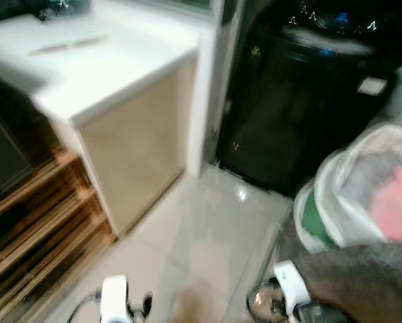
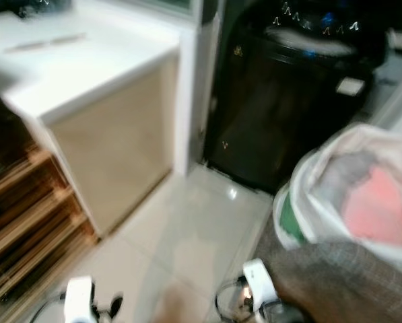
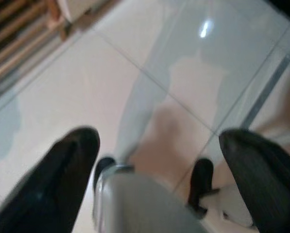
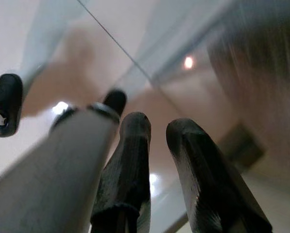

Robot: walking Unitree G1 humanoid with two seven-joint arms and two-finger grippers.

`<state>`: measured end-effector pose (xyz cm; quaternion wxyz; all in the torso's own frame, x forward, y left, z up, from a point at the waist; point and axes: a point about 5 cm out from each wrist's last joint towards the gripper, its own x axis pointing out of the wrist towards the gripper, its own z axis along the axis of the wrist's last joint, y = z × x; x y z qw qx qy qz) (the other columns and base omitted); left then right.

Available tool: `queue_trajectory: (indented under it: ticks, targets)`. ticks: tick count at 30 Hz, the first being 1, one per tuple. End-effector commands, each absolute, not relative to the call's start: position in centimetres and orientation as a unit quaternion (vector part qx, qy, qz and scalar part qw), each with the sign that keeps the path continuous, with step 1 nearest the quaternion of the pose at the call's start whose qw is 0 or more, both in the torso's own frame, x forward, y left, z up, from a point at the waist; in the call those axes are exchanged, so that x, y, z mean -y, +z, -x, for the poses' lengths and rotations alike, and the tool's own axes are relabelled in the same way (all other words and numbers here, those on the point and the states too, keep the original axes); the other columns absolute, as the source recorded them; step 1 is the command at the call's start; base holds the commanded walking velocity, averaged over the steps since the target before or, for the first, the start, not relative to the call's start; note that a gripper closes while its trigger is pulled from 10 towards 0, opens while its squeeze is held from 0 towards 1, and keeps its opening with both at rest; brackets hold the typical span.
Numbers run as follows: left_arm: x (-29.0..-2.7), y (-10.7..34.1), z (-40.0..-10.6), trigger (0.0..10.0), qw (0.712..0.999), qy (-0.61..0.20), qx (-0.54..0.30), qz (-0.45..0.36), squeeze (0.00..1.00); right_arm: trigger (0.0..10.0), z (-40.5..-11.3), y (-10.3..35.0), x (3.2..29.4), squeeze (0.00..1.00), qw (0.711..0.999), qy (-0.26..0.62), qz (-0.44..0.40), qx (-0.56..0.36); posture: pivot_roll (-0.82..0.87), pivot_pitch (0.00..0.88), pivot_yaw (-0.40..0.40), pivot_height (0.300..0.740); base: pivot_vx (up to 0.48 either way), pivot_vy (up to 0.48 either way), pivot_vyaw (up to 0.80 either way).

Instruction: Clothes washing

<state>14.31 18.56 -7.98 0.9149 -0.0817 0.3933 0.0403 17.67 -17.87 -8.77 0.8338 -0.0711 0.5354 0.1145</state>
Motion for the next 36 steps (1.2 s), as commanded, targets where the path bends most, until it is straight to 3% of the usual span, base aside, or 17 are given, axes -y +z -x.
queue_trajectory:
  ticks: [1,6,11,14,17,24,36]
  targets:
    - [-18.5,-7.7,-14.8,10.0,0.921,0.045,-0.376,0.091,0.00,10.0,-19.8,-7.8,16.3,0.00,0.855,0.120,0.050,-0.501,0.04,0.040,-0.057,0.740,0.000,0.000,0.00]
    - [-18.0,-8.1,-15.5,10.0,0.919,0.029,-0.380,0.098,0.00,10.0,-20.0,-7.9,14.8,0.00,0.845,0.141,0.064,-0.512,0.04,0.041,-0.057,0.740,0.000,0.000,0.00]
    - [-17.8,-8.0,-16.0,10.0,0.924,0.022,-0.372,0.091,0.00,10.0,-20.9,-7.4,14.0,0.00,0.856,0.129,0.043,-0.498,0.04,0.035,-0.052,0.740,0.000,0.000,0.00]
    - [-18.2,-7.8,-16.5,10.0,0.930,0.031,-0.355,0.088,0.00,10.0,-21.3,-7.1,13.8,0.00,0.866,0.166,0.031,-0.471,0.04,0.031,-0.051,0.740,0.000,0.000,0.00]
    - [-18.3,-7.7,-16.7,10.0,0.934,0.035,-0.345,0.084,0.00,10.0,-20.7,-7.2,13.7,0.00,0.857,0.231,0.049,-0.458,0.04,0.025,-0.052,0.740,0.000,0.000,0.80]
    - [-18.0,-7.6,-16.8,10.0,0.938,0.025,-0.338,0.074,0.00,10.0,-20.2,-7.4,13.5,0.00,0.841,0.273,0.078,-0.460,0.05,0.015,-0.056,0.740,0.000,0.000,0.80]
    - [-17.8,-8.1,-16.3,10.0,0.934,0.028,-0.349,0.067,0.00,10.0,-19.7,-7.9,14.6,0.00,0.839,0.228,0.132,-0.477,0.06,0.007,-0.063,0.740,0.000,0.000,0.80]
